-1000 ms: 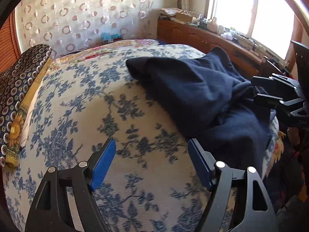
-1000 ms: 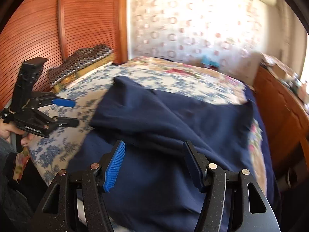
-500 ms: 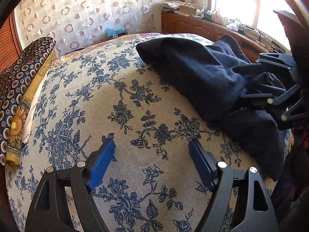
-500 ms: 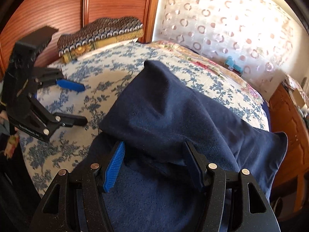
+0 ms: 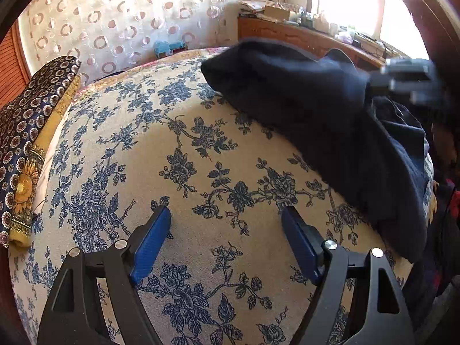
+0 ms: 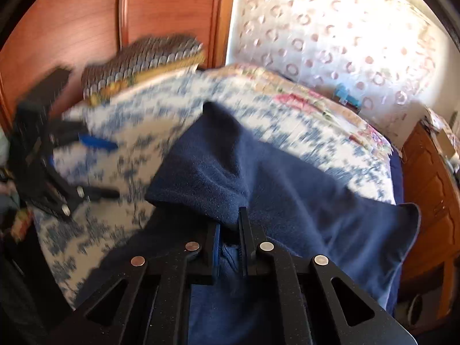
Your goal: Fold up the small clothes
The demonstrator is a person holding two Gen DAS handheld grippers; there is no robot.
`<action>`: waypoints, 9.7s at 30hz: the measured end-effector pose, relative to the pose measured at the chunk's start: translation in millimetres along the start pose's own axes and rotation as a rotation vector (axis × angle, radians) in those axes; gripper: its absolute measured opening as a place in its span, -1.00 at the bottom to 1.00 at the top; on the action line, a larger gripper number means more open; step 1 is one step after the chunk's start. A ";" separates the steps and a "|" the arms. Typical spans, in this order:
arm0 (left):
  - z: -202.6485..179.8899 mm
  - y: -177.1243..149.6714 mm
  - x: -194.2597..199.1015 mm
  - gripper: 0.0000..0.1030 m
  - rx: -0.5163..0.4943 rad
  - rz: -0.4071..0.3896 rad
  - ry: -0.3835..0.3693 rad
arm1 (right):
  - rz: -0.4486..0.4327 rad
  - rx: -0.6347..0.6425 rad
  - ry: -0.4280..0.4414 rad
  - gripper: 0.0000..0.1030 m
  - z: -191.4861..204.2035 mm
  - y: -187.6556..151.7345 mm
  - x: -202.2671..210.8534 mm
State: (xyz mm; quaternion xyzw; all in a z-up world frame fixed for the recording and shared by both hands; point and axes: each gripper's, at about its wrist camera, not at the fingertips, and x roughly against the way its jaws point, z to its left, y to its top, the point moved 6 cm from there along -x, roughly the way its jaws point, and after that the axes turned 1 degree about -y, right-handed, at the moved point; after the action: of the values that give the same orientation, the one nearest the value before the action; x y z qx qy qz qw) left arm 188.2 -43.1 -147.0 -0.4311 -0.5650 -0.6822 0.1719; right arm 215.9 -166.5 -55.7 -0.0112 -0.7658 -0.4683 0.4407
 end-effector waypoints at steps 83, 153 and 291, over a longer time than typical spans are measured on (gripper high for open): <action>-68.5 125.2 -13.5 0.55 -0.028 -0.183 -0.095 | 0.051 -0.470 -0.163 -0.26 -163.4 -50.5 16.0; -108.2 21.2 10.3 0.57 -0.040 -0.042 -0.258 | 0.054 -0.575 -0.206 0.26 -113.3 -174.6 88.9; -43.6 142.3 -16.4 0.52 -0.010 -0.155 -0.207 | -0.122 -0.122 -0.299 -0.94 -165.3 12.1 78.0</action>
State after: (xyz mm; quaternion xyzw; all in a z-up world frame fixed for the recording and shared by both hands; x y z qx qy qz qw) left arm 283.0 -130.4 -70.8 -0.4553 -0.6080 -0.6479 0.0574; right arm 283.3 -310.7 34.8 -0.0611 -0.7921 -0.5330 0.2912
